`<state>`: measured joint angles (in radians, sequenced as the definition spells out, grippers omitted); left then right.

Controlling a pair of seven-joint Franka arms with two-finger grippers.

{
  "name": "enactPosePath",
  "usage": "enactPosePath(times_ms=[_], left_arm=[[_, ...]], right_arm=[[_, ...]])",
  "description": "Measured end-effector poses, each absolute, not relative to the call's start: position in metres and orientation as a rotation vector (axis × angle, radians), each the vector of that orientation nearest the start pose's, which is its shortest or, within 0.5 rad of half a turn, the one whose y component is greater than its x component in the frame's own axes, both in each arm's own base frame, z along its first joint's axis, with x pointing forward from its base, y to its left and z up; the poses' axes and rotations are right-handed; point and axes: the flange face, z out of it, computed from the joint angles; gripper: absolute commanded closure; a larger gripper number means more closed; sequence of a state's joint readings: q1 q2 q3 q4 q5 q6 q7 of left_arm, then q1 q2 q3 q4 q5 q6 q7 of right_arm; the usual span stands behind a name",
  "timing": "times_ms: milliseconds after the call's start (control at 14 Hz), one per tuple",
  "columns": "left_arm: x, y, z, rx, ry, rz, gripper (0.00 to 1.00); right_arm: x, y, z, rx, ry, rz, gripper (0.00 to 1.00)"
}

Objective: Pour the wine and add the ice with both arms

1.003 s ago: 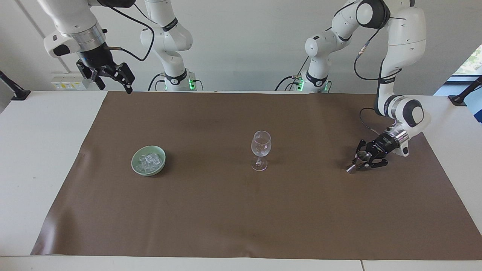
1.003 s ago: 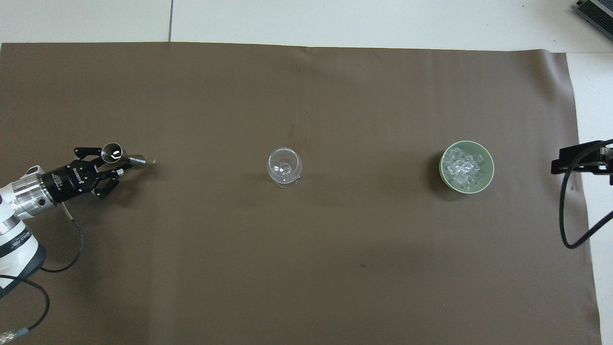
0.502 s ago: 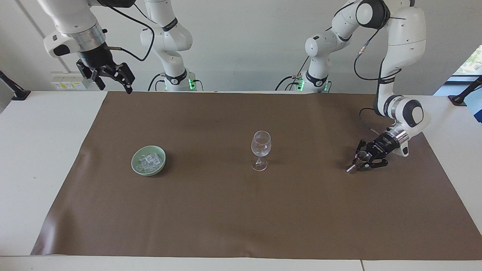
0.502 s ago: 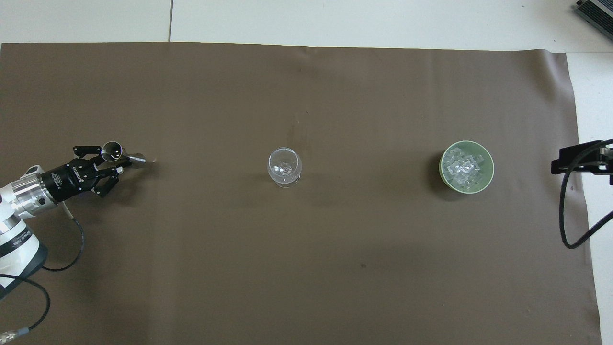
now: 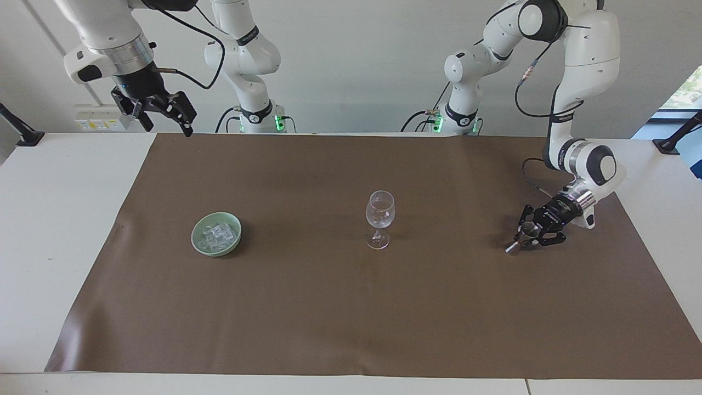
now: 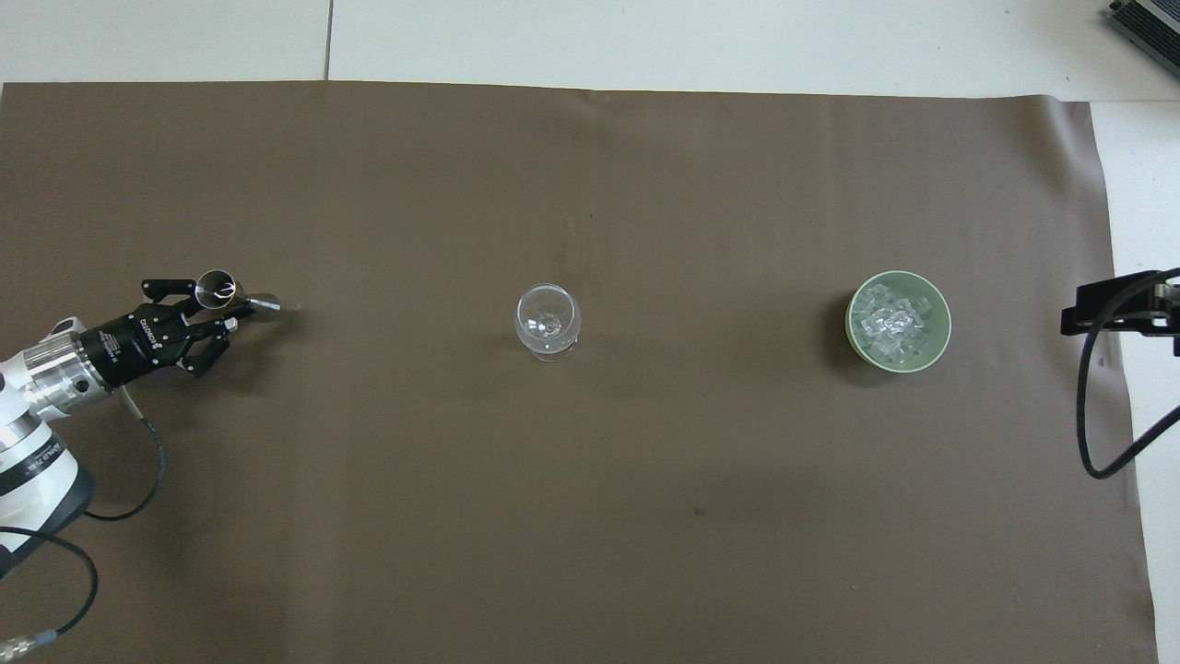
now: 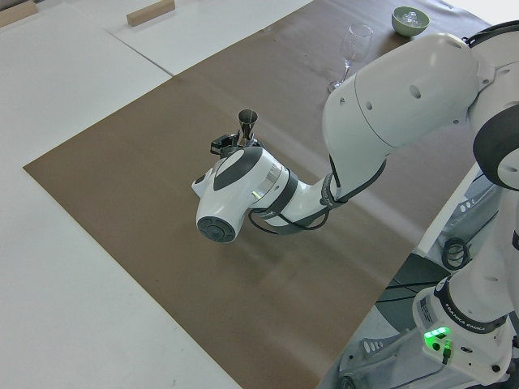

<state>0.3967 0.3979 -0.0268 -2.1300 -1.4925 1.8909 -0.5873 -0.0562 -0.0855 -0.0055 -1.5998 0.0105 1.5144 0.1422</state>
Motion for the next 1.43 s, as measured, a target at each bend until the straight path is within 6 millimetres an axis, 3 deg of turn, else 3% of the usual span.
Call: enactPosePath(times_ms=[215, 1147, 1433], left_arm=[[0.540, 0.130, 0.228, 1.025, 1.625, -0.694, 1.00], [0.542, 0.136, 0.232, 0.955, 1.663, -0.727, 1.00], [0.554, 0.138, 0.252, 0.961, 1.597, -0.744, 1.00]], right_arm=[[0.521, -0.031, 0.652, -3.114, 0.318, 0.000, 0.00], [0.521, -0.031, 0.652, -3.114, 0.318, 0.000, 0.00], [0.521, -0.031, 0.652, -3.114, 0.318, 0.000, 0.00]])
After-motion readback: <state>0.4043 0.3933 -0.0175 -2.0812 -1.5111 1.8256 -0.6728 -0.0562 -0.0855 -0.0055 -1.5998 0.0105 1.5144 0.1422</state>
